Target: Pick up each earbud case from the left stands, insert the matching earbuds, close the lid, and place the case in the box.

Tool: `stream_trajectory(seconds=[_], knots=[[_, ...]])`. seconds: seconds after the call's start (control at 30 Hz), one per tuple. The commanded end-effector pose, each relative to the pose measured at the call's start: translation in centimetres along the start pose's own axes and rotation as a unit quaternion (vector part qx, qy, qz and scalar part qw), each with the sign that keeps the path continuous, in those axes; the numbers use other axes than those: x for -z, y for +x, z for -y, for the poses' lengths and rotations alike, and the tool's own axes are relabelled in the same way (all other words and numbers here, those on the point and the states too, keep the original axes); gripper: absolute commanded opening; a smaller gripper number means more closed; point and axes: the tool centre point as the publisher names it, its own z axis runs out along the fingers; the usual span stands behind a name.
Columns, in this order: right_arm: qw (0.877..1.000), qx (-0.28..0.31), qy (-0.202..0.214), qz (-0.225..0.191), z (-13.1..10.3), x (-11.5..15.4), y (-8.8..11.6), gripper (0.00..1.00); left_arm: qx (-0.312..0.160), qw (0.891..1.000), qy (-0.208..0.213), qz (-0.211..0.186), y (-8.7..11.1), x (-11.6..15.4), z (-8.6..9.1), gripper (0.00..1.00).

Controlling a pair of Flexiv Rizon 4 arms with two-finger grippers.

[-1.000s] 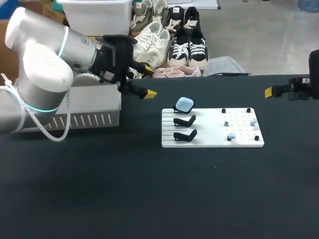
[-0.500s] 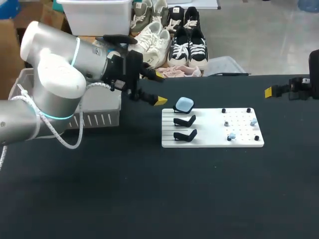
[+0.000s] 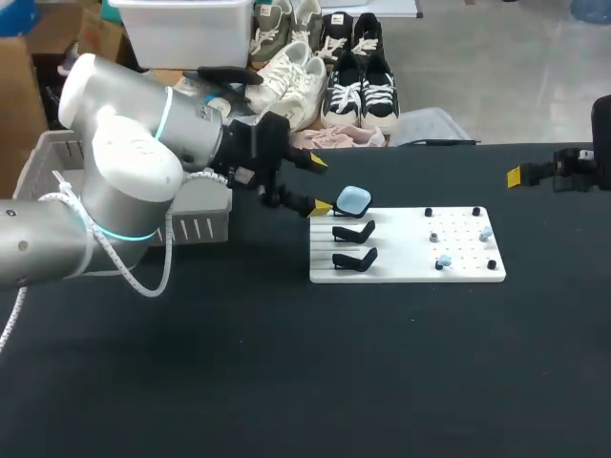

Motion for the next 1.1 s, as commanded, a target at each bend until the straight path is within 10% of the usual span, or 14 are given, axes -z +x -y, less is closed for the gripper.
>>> stream_trajectory(seconds=[0.03, 1.1], knots=[[1.0, 0.0, 0.0, 0.0, 0.0, 0.0, 0.0, 1.0, 0.002, 1.0, 0.004, -0.005, 0.2, -1.3, -0.7, 1.0], [1.0, 0.0, 0.0, 0.0, 0.0, 0.0, 0.0, 1.0, 0.021, 1.0, 0.013, -0.018, 1.7, -4.4, -2.0, 1.0]])
